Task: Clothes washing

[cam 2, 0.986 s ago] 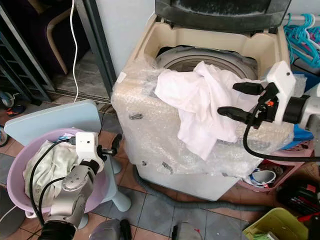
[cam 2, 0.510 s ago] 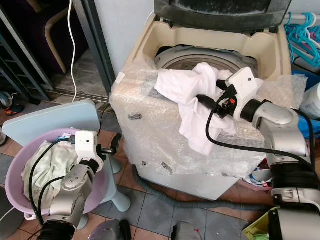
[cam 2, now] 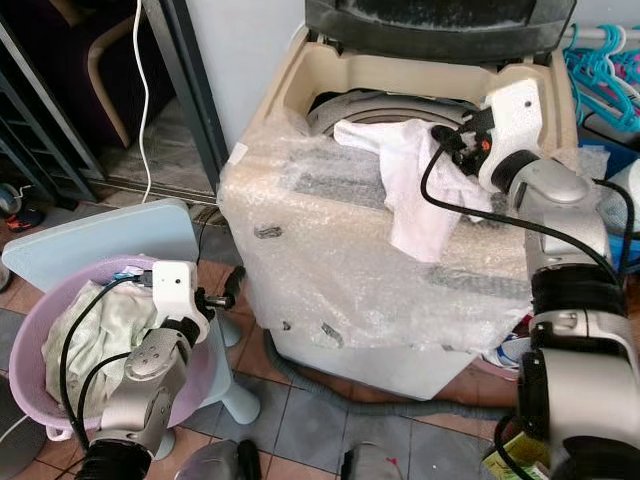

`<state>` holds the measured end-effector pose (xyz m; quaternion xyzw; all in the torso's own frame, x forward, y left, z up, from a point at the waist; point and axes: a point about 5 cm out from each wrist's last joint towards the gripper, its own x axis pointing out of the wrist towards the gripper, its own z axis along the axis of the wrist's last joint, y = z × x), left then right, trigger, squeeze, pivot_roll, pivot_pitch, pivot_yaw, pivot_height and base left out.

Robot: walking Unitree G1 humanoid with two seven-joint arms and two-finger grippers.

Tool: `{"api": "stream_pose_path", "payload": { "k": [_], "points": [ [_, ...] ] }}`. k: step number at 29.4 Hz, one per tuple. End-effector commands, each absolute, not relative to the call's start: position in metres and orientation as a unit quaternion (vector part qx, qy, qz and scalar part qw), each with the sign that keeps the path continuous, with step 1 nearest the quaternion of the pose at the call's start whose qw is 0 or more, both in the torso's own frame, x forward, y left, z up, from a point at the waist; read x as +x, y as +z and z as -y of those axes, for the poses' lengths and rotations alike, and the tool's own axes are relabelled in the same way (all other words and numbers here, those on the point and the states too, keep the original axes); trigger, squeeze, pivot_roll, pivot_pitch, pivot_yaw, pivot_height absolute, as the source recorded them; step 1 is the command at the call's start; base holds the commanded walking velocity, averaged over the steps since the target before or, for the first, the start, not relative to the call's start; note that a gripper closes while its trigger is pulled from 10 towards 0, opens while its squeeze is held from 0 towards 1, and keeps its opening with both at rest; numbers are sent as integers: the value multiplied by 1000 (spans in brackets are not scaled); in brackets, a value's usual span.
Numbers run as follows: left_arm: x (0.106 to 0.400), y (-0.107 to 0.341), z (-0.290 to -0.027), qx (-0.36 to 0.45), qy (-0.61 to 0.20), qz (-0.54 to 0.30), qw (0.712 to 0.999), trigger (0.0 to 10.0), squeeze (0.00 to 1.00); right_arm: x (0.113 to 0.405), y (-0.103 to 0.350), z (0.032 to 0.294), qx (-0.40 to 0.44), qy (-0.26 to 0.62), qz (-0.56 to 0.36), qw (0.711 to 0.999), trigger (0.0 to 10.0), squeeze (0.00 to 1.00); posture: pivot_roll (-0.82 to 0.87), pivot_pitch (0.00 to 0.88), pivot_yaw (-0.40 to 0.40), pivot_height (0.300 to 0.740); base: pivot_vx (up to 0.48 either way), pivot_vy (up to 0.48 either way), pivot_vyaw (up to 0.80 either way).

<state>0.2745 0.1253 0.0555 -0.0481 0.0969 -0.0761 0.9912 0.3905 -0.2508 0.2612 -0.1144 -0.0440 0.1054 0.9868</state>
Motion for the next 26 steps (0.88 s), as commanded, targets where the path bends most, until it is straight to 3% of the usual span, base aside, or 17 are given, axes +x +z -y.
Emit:
{"api": "stream_pose_path", "payload": {
  "k": [1,7,8,9,10,11,12,17,19,22,26],
  "points": [
    [274,54,-127,-43,-68,-98,992,10000,0,398,278,246,-104,85,76,988,0,0,-100,67,41,740,0,0,0],
    [275,54,-131,-44,-53,-95,993,10000,0,411,328,208,-52,101,180,977,0,0,-79,60,24,740,0,0,0],
    [275,55,-131,-44,-51,-94,993,10000,0,410,331,203,-63,111,190,974,745,0,-75,58,20,740,0,0,0],
    [276,55,-133,-45,-47,-92,994,10000,0,409,334,195,-88,132,203,966,4549,0,-75,59,20,740,0,0,0],
    [275,55,-133,-45,-46,-92,994,10000,0,408,334,193,-93,142,208,963,10000,0,-74,58,17,740,0,0,0],
    [275,55,-133,-45,-46,-91,994,10000,0,408,334,192,-95,148,211,962,10000,0,-74,58,17,740,0,0,0],
    [275,55,-133,-45,-45,-92,994,10000,0,405,333,193,-100,161,218,957,10000,1000,-77,58,18,740,0,0,0],
    [275,53,-132,-44,-53,-96,993,10000,0,390,312,211,-179,148,236,944,10000,1000,-115,62,39,740,0,0,0],
    [278,53,-129,-43,-65,-97,992,10000,0,377,281,215,-203,145,226,942,10000,1000,-145,62,63,740,0,0,0],
    [283,57,-126,-39,-70,-89,993,10000,0,354,233,208,-206,151,208,944,10000,1000,-161,59,85,740,0,0,0],
    [286,59,-126,-35,-68,-86,993,10000,0,339,212,196,-185,150,203,950,10000,1000,-156,53,90,740,0,0,0]
  ]
}}
